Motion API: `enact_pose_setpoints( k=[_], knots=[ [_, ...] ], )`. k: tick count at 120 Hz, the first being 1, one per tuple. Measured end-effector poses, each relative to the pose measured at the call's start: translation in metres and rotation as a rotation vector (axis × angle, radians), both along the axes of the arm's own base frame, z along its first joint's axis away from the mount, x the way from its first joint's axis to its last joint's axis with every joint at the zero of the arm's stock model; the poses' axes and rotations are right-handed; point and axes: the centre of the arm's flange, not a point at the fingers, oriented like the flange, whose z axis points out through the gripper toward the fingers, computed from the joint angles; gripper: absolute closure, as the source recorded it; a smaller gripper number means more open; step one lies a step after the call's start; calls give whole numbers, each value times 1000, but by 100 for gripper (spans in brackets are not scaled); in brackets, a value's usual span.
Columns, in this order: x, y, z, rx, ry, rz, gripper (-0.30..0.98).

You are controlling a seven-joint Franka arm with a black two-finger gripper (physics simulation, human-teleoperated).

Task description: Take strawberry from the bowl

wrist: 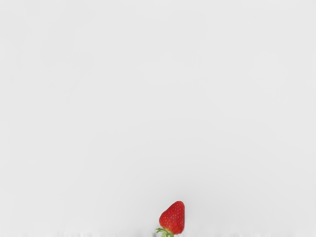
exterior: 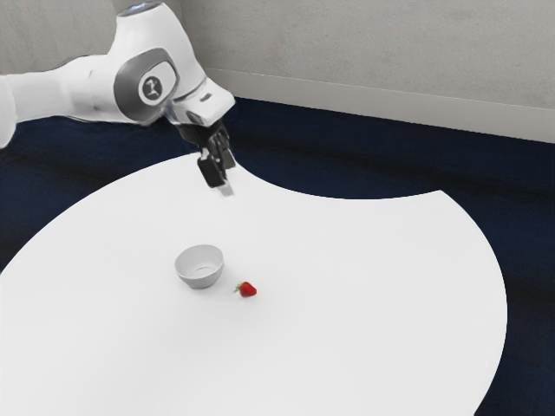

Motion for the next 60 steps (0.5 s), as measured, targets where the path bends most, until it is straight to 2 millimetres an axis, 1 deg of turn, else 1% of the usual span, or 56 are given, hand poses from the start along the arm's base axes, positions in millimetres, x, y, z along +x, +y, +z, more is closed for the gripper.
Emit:
enact_pose_setpoints(
  k=[7,12,18,22,28,34,39,45,60],
  knots=[
    [-17,10,42,9,-1,28,6],
    [-27,19,68,22,5,57,5],
    [-38,34,86,43,32,103,4],
    [-46,46,94,60,57,136,4],
    [-56,64,100,80,103,191,3],
    [-63,82,100,91,149,247,2],
    [-68,89,98,96,184,290,2],
    [-72,87,97,97,218,330,1],
    [-82,66,98,86,279,415,1]
  ],
)
